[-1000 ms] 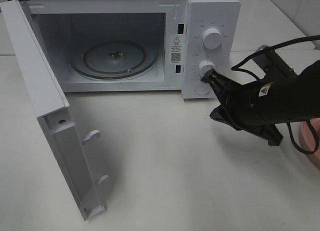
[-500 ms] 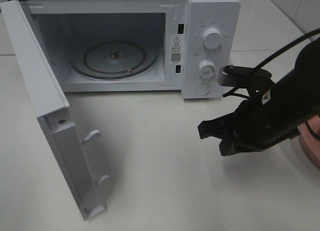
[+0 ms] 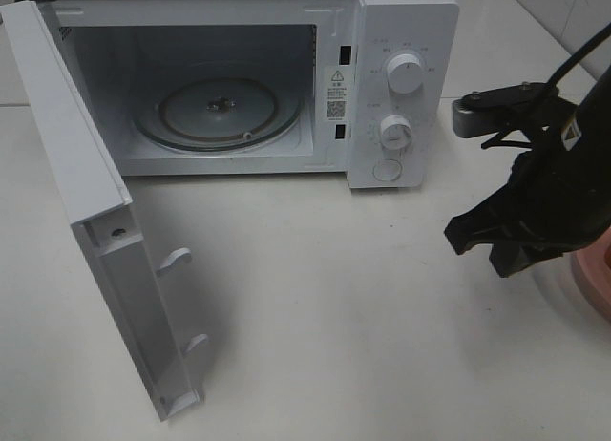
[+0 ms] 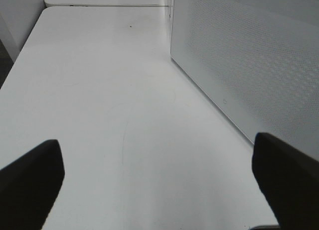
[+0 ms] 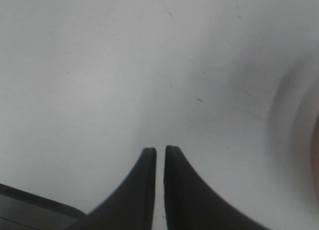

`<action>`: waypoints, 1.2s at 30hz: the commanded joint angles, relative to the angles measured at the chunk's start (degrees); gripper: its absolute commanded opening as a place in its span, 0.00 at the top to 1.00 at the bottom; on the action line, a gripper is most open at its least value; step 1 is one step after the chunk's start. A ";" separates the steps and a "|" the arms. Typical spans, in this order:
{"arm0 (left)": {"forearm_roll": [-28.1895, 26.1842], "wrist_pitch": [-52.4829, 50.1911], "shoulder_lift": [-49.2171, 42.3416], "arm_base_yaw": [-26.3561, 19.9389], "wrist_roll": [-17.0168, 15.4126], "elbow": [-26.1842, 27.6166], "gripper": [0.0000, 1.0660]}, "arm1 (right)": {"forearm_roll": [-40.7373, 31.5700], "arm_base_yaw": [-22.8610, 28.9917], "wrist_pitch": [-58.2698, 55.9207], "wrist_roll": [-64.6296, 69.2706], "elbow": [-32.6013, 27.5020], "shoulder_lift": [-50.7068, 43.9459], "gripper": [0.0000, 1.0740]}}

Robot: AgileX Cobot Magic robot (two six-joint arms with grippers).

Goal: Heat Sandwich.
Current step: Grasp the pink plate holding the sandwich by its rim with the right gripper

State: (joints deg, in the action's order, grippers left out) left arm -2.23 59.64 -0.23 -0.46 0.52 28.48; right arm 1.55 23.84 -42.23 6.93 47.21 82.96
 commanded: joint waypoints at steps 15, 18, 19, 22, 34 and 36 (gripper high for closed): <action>-0.23 -0.34 -1.49 -0.06 0.11 -0.11 0.09 | 0.97 -18.74 -1.89 -4.81 0.23 -0.52 0.86; -0.23 -0.34 -1.49 -0.06 0.11 -0.11 0.09 | 1.20 -20.23 -1.83 -5.73 0.23 -0.52 0.85; -0.23 -0.34 -1.49 -0.06 0.11 -0.11 0.09 | 1.38 -20.74 -1.83 -6.02 0.23 -0.52 0.84; -0.23 -0.34 -1.49 -0.06 0.11 -0.11 0.09 | 3.78 -21.26 -1.60 -6.02 0.23 -0.52 0.69; -0.23 -0.34 -1.49 -0.06 0.11 -0.11 0.09 | 4.41 -21.26 -1.26 -7.85 0.23 0.00 0.05; -0.23 -0.34 -1.49 -0.06 0.11 -0.11 0.09 | 4.41 -21.26 -1.26 -7.85 0.23 0.46 0.06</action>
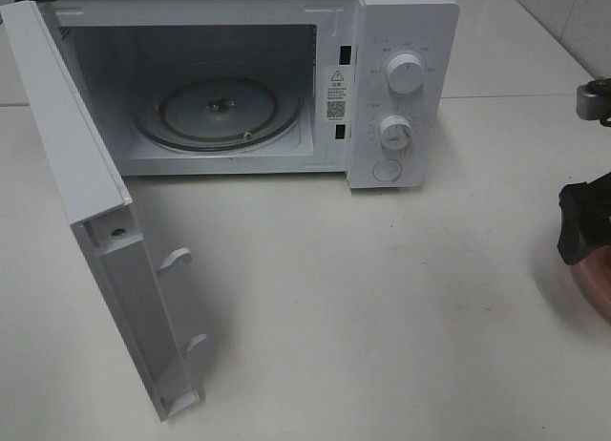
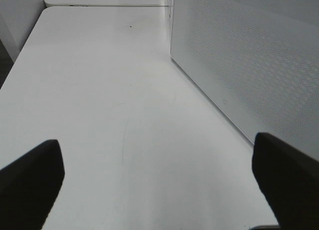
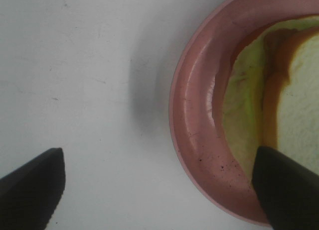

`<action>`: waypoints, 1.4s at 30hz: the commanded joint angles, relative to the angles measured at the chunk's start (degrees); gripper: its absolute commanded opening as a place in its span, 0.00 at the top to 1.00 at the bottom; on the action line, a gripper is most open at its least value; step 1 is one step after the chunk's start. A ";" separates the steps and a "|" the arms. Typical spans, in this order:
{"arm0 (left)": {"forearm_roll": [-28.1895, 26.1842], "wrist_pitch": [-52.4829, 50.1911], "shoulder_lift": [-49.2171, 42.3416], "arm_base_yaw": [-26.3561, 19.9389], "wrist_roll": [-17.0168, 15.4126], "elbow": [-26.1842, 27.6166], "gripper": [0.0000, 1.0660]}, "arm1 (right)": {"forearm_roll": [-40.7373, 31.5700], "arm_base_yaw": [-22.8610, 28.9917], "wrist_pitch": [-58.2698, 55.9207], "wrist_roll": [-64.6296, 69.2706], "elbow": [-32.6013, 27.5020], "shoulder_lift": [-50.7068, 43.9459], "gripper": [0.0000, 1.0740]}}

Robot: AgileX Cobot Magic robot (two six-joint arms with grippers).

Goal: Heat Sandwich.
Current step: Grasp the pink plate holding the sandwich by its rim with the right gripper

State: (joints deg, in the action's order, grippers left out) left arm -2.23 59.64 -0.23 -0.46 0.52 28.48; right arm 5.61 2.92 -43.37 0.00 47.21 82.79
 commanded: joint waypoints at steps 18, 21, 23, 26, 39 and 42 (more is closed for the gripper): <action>-0.23 -0.34 -1.49 -0.06 0.11 -0.11 0.09 | 1.66 -0.34 5.73 -0.40 0.23 11.80 0.11; -0.23 -0.34 -1.49 -0.06 0.11 -0.11 0.09 | 1.89 -0.34 6.76 -0.40 0.23 13.24 0.12; -0.23 -0.34 -1.49 -0.06 0.11 -0.11 0.09 | 2.58 -0.34 8.19 -0.40 0.23 15.64 0.12; -0.23 -0.34 -1.49 -0.06 0.11 -0.11 0.09 | 2.98 -0.34 8.82 -0.40 0.23 17.59 0.13; -0.23 -0.34 -1.49 -0.06 0.11 -0.11 0.09 | 4.24 -0.34 10.20 0.00 0.23 20.23 0.18; -0.23 -0.34 -1.49 -0.06 0.11 -0.11 0.09 | 4.35 -0.34 10.14 -0.40 0.23 20.23 0.20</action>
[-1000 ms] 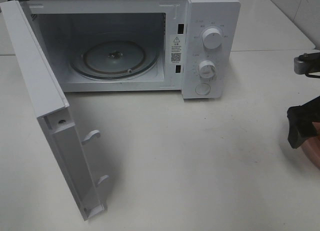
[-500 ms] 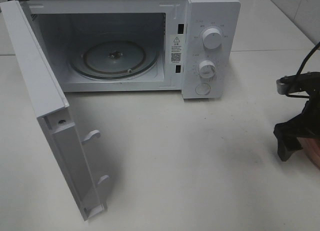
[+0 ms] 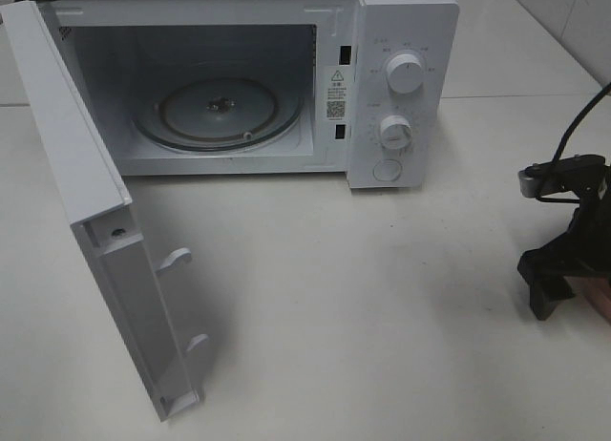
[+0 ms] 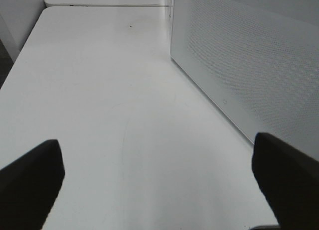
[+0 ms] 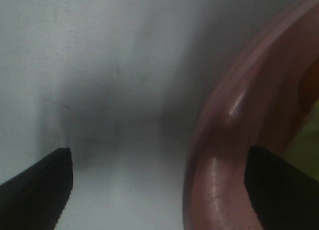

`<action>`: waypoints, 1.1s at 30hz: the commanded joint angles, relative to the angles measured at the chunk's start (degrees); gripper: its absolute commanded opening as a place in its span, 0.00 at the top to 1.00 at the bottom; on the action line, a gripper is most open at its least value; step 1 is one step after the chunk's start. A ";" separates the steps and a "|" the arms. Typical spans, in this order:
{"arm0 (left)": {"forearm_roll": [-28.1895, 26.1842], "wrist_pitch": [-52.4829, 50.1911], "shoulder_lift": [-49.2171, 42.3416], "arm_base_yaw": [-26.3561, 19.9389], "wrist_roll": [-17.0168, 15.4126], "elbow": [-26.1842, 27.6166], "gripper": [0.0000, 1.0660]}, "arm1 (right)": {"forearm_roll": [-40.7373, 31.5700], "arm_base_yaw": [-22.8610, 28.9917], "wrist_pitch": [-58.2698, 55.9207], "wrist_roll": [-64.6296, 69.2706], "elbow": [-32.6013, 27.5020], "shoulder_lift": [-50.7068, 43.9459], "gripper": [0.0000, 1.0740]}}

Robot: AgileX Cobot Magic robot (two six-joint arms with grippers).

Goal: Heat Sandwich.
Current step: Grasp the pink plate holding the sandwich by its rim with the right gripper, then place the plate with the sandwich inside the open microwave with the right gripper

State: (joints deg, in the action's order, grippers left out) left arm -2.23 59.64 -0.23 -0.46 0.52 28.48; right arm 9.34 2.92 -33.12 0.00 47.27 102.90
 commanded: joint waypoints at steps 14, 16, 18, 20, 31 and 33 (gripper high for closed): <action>-0.23 -0.34 -1.49 -0.06 0.11 -0.11 0.09 | 3.61 -0.34 0.00 3.44 0.11 0.52 0.86; -0.23 -0.34 -1.49 -0.06 0.11 -0.11 0.09 | 5.04 -0.34 -0.06 5.10 0.11 0.57 0.98; -0.23 -0.34 -1.49 -0.06 0.11 -0.11 0.09 | 5.27 -0.34 -0.11 5.27 0.11 0.57 1.00; -0.23 -0.34 -1.49 -0.06 0.11 -0.11 0.09 | 5.33 -0.34 -0.11 5.27 0.11 0.57 1.00; -0.23 -0.34 -1.49 -0.06 0.11 -0.11 0.09 | 5.33 -0.34 -0.34 5.90 0.17 0.46 1.00; -0.23 -0.34 -1.49 -0.06 0.11 -0.11 0.09 | 5.33 -0.34 -0.46 5.90 0.17 0.46 1.00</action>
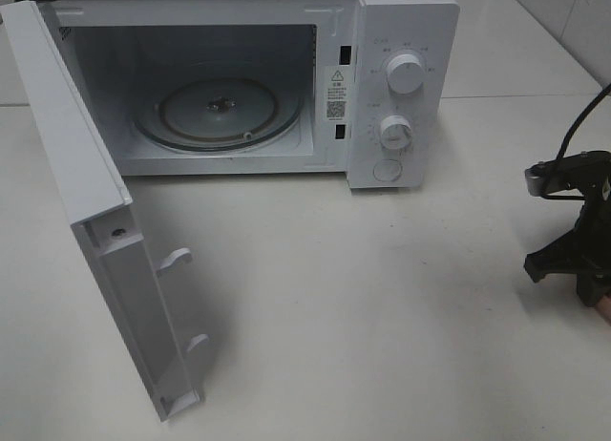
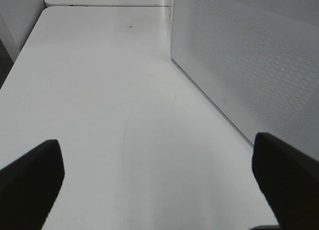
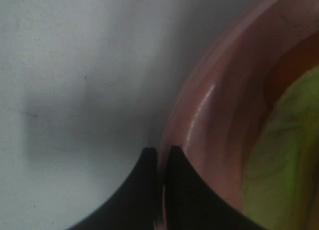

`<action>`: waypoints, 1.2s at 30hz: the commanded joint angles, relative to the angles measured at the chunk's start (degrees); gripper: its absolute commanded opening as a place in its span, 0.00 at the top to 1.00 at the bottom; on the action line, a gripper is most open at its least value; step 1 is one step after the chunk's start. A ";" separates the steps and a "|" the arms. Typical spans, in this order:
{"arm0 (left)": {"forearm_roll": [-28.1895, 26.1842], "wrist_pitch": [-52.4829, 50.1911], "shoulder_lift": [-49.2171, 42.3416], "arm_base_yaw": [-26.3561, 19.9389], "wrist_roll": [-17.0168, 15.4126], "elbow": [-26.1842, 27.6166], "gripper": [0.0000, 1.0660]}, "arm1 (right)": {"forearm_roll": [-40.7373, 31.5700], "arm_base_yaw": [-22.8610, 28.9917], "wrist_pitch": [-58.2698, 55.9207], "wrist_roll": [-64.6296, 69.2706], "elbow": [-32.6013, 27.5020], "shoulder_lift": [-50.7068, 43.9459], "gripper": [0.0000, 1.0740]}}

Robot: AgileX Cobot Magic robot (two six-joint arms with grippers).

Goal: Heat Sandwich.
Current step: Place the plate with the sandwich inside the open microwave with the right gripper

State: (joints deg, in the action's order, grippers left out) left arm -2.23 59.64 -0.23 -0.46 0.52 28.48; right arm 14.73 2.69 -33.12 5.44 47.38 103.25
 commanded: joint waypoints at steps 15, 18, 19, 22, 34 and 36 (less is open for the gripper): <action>-0.23 -0.34 -1.49 -0.06 0.11 -0.11 0.09 | -0.06 0.06 -3.38 1.15 0.29 0.06 1.00; -0.23 -0.34 -1.49 -0.06 0.11 -0.11 0.09 | 0.11 0.40 -4.64 1.60 0.69 0.06 1.00; -0.23 -0.34 -1.49 -0.06 0.11 -0.11 0.09 | 1.60 1.55 -5.96 2.12 1.26 -0.11 1.00; -0.23 -0.34 -1.49 -0.06 0.11 -0.11 0.09 | 4.41 3.38 -6.65 4.58 1.38 -1.26 1.00; -0.23 -0.34 -1.49 -0.06 0.11 -0.11 0.09 | 9.05 9.74 -14.15 9.22 1.32 -6.88 1.00; -0.23 -0.34 -1.49 -0.06 0.11 -0.11 0.09 | 9.05 10.89 -15.58 9.22 1.32 -7.91 1.00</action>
State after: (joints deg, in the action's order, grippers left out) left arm -2.23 59.64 -0.23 -0.46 0.52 28.48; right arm 22.29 13.41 -47.15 14.38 48.64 95.97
